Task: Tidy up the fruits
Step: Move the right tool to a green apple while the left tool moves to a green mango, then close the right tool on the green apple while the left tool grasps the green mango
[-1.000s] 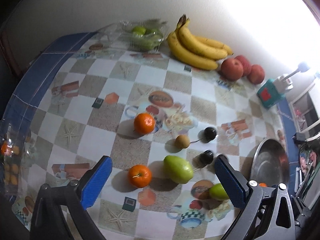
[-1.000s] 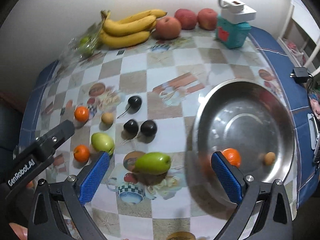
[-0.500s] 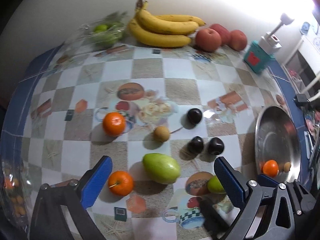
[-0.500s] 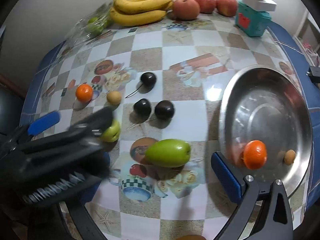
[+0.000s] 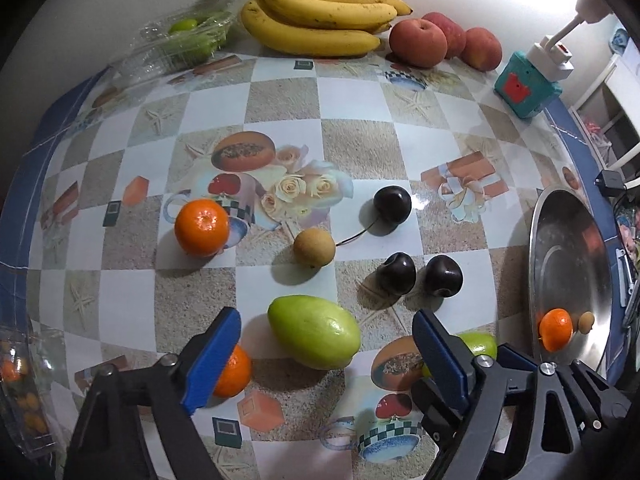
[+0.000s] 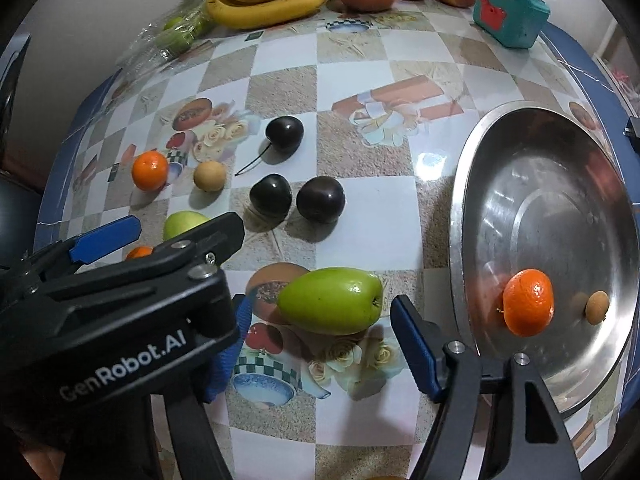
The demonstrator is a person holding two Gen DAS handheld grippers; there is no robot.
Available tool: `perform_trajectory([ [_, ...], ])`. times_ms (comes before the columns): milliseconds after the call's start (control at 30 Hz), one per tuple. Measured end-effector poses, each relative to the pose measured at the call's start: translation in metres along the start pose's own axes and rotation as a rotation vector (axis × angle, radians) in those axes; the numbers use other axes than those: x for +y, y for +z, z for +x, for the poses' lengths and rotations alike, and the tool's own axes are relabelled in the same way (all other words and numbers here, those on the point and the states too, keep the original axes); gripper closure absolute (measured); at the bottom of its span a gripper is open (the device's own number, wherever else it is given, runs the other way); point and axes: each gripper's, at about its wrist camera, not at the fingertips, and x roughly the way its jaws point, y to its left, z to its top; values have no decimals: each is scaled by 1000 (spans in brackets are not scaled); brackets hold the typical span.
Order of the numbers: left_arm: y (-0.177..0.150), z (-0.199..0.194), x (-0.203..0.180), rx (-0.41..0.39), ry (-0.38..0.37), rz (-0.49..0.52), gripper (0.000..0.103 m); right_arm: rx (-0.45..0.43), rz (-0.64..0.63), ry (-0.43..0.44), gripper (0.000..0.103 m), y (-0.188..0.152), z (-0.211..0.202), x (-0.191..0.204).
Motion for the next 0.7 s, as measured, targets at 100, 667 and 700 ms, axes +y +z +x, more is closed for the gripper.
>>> perform_trajectory([
  [100, 1, 0, -1, -5, 13, 8, 18, 9, -10, -6, 34, 0, 3, 2],
  [667, -1, 22, -9, 42, 74, 72, 33, 28, -13, -42, 43, 1, 13, -2],
  [700, 0, 22, -9, 44, 78, 73, 34, 28, -13, -42, 43, 1, 13, -2],
])
